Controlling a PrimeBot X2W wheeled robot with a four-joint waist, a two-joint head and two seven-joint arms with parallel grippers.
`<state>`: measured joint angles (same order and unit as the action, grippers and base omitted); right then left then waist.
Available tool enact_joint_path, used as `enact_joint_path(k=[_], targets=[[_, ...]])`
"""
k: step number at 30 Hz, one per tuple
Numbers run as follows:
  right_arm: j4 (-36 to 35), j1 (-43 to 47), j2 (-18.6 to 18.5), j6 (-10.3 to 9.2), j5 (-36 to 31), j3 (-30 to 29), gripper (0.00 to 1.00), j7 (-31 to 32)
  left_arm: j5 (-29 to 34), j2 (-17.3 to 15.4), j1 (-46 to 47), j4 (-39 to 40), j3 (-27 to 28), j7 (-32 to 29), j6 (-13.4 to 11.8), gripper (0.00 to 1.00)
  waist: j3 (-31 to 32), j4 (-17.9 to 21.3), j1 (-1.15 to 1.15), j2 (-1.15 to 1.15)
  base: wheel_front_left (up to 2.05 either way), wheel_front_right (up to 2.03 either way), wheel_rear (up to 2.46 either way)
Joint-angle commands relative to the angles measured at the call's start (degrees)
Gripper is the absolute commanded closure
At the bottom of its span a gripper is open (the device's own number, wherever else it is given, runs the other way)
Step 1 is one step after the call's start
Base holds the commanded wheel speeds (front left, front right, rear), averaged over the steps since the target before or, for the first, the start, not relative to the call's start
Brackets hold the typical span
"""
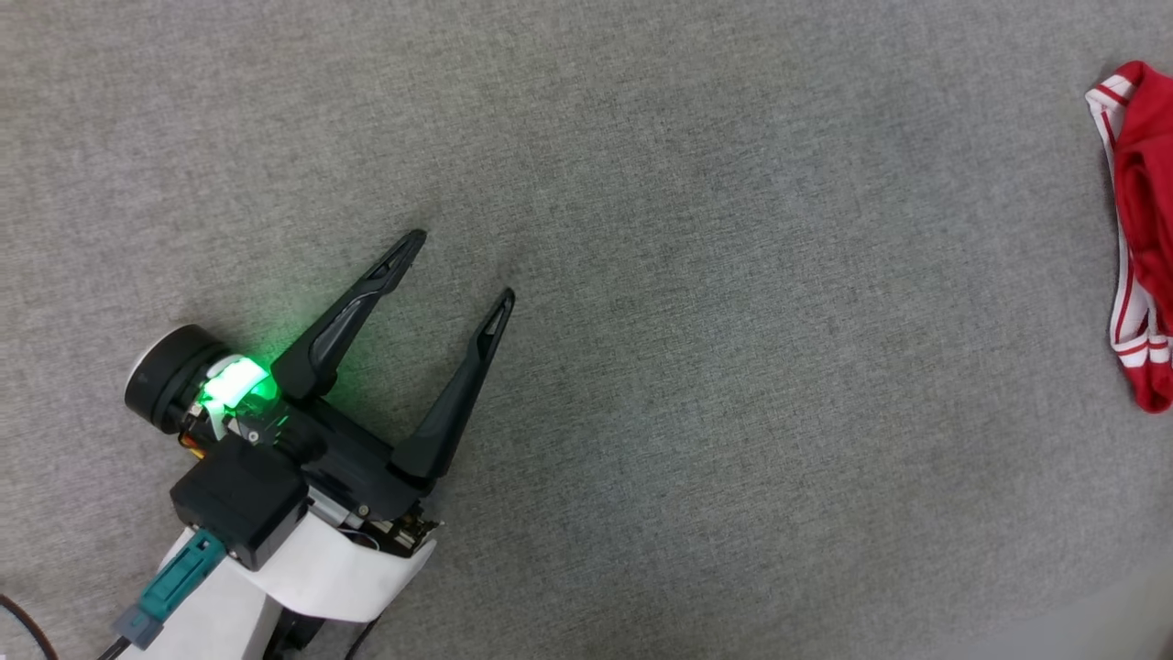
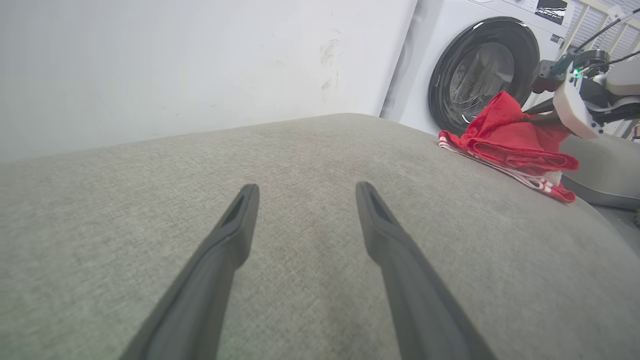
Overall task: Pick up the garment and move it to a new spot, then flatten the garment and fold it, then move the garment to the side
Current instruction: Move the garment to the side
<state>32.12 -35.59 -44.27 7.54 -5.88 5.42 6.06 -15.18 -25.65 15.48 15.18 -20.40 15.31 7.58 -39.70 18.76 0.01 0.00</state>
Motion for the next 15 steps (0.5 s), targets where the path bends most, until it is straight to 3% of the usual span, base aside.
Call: enact_joint_path(k=[1,8,15], targets=[[-1.4,-1.0,-0.2,-0.1,-2.0,-0.8,0.0,-0.9,0.2,-0.3,0.2,-1.9,0.7,-0.3,-0.2,0.0,0.7,-0.3,-0.01,0.0,0.0,0.0,0.0],[-5.8,1.9,1.6,-0.1,-5.3,-4.8,0.0,-0.6,-0.2,2.4,-0.9,-2.6,0.8,-0.2,-0.2,0.0,5.7,-1.8,-0.01,0.0,0.0,0.0,0.0],[-17.1,3.7,8.4,-0.1,-4.0,-11.5,0.0,-1.5,-2.1,7.2,-4.7,-5.2,5.1,-0.1,-0.2,0.0,16.1,-4.6,-0.01,0.0,0.0,0.0,0.0]])
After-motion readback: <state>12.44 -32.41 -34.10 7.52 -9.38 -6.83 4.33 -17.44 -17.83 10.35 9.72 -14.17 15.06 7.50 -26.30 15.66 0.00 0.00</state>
